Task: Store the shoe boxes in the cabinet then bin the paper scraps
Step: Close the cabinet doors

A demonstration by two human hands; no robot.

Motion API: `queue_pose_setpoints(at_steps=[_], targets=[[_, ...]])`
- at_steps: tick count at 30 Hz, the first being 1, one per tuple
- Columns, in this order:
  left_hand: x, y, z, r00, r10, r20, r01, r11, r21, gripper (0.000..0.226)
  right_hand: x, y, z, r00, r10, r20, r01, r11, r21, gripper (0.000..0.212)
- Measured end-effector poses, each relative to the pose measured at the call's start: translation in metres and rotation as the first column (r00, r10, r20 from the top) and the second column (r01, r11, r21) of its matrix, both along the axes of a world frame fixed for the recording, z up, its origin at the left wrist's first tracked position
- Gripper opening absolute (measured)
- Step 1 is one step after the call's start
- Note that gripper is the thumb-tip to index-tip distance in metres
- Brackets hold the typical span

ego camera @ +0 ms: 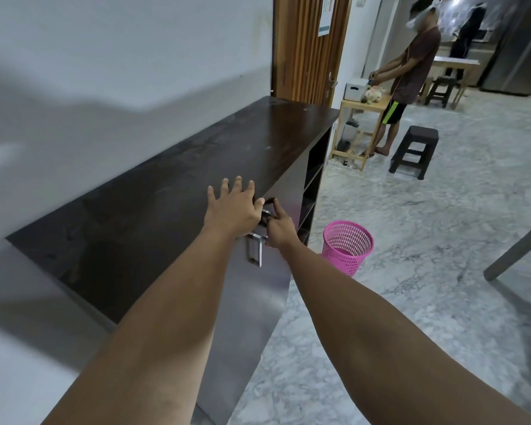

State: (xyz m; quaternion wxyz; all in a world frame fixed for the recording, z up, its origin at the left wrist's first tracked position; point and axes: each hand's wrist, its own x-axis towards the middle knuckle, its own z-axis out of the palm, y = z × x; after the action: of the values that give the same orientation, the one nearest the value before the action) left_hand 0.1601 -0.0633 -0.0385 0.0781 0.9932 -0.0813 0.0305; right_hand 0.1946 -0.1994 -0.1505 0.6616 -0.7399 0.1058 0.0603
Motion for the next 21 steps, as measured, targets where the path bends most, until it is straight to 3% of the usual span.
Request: queue_pose_setpoints(at_steps=[3,6,9,13,15,18,21], targets=[[0.000,-0.001,0.002,1.000,-0.002,-0.014,0.002,1.000,-0.006,0.067,-0.016,0.001,0.016,0.999,0.028,0.026,-0.027,0.999,-0.044,0.081],[-0.002,-0.002,0.004,0.999,0.005,-0.033,-0.006,1.000,-0.008,0.066,-0.033,-0.008,0.037,0.995,0.095,0.043,-0.086,0.978,-0.188,0.068],[-0.001,-0.008,0.008,0.998,0.039,-0.040,-0.040,0.999,-0.015,0.063,-0.036,-0.030,0.036,0.993,0.109,0.035,-0.094,0.951,-0.295,0.066],[0.007,-0.040,0.019,0.987,0.141,-0.077,-0.140,0.990,0.006,0.064,-0.023,-0.082,0.004,0.999,0.044,-0.019,-0.048,0.950,-0.308,0.070],[0.013,-0.063,0.015,0.996,0.092,-0.008,-0.091,0.994,0.056,0.065,-0.021,-0.115,-0.010,0.997,0.023,-0.069,-0.043,0.948,-0.316,0.073],[0.021,-0.110,-0.005,0.989,-0.089,0.121,0.072,0.988,0.140,0.062,-0.038,-0.159,-0.002,0.996,-0.009,-0.090,-0.028,0.916,-0.401,0.062],[0.028,-0.168,-0.041,0.966,-0.245,0.079,0.226,0.954,0.200,0.059,-0.033,-0.214,-0.030,0.987,0.009,-0.160,-0.090,0.856,-0.508,0.063]])
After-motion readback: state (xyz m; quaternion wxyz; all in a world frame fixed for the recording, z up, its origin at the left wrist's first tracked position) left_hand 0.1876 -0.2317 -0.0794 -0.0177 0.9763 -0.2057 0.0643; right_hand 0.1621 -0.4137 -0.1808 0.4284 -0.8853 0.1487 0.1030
